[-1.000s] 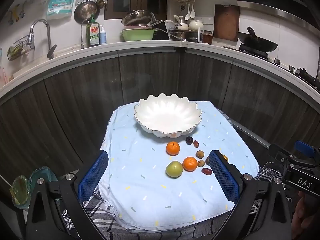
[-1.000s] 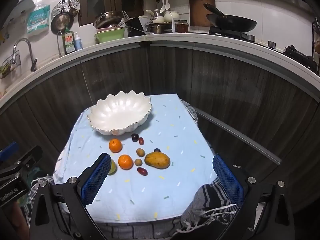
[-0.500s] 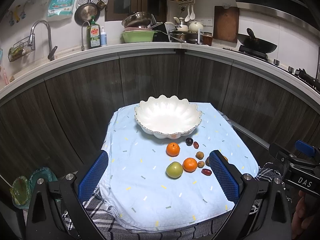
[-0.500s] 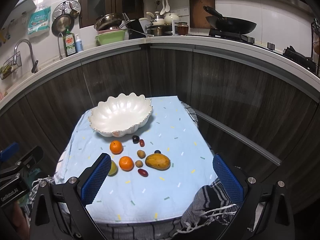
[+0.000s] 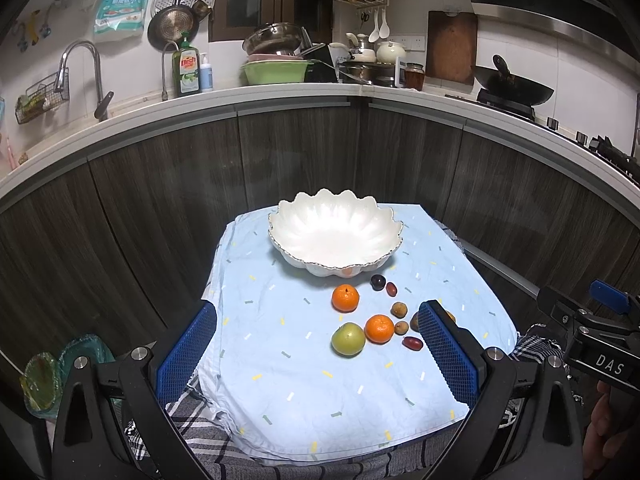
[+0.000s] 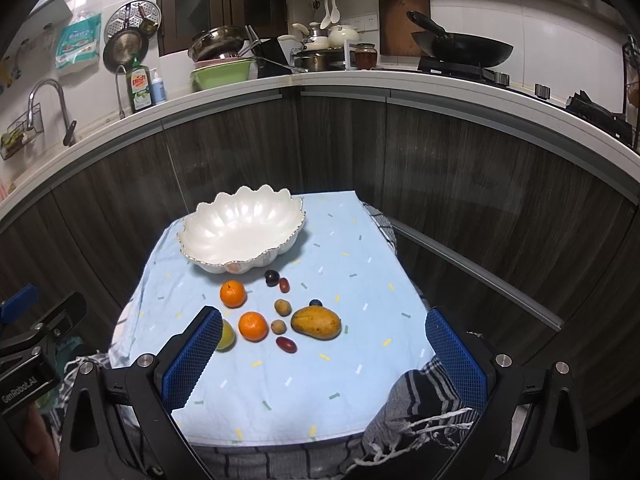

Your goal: Organize fruits

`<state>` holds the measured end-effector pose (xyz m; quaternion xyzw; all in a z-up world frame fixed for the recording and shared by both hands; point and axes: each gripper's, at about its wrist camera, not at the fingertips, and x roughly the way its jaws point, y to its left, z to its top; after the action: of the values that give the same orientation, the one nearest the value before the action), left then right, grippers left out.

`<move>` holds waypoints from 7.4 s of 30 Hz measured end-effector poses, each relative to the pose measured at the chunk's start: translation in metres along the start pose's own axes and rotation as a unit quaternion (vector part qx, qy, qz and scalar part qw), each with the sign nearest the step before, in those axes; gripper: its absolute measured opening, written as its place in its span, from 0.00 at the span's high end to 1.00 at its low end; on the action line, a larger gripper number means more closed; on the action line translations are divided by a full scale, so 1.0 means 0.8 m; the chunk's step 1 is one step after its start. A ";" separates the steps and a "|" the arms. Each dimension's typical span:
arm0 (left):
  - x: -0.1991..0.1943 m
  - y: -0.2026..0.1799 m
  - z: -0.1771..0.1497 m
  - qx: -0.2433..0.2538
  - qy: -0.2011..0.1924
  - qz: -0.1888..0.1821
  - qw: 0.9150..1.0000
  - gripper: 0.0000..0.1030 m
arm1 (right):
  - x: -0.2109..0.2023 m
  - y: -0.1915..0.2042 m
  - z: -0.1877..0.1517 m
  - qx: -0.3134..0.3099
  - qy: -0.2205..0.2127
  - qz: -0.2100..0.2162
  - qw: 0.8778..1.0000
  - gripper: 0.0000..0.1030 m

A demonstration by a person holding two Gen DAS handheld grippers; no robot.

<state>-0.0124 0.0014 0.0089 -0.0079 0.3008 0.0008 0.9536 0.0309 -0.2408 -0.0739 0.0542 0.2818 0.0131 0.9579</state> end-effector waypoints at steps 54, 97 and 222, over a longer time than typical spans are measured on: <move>0.006 0.001 -0.003 0.003 0.001 0.000 1.000 0.01 | 0.010 0.000 -0.005 0.006 0.009 0.005 1.000 0.00; 0.120 -0.023 -0.009 0.046 0.045 -0.016 0.998 0.01 | 0.121 0.000 -0.006 -0.024 0.043 0.022 0.999 0.00; 0.280 -0.035 -0.100 0.059 0.110 -0.074 0.989 0.53 | 0.301 0.017 -0.065 -0.076 0.123 0.031 0.989 0.26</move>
<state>0.1256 -0.0287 -0.1846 0.0260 0.4018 -0.0885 0.9111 0.2051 -0.2090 -0.2452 -0.0125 0.3938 0.0705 0.9164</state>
